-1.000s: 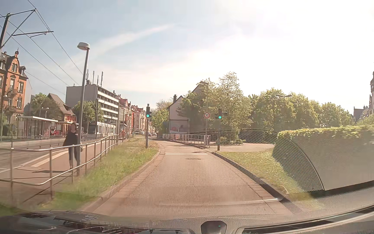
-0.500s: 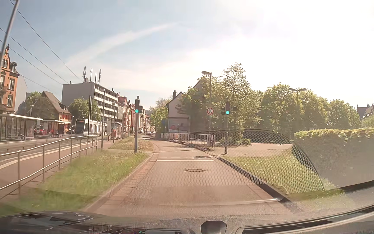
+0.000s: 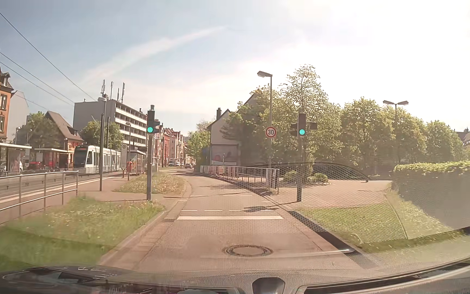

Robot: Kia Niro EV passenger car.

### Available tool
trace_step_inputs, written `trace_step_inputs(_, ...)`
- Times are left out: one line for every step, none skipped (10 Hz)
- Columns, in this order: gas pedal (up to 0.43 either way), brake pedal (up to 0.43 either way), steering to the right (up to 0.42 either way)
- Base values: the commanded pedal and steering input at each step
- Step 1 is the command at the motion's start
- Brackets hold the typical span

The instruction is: Follow the waypoints while adhering to traffic rules and regulations

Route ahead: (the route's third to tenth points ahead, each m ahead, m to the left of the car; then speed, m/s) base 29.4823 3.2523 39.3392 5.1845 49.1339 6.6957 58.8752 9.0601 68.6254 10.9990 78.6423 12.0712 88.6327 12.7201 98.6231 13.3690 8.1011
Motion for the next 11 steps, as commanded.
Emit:
trace_step_inputs(0.0, 0.0, -0.016)
trace_step_inputs(0.0, 0.0, -0.025)
trace_step_inputs(0.0, 0.0, -0.03)
trace_step_inputs(0.0, 0.0, -0.028)
trace_step_inputs(0.0, 0.0, -0.028)
trace_step_inputs(0.0, 0.0, -0.028)
trace_step_inputs(0.0, 0.0, -0.028)
trace_step_inputs(0.0, 0.0, -0.028)
trace_step_inputs(0.0, 0.0, -0.033)
trace_step_inputs(0.0, 0.0, -0.037)
trace_step_inputs(0.0, 0.0, -0.037)
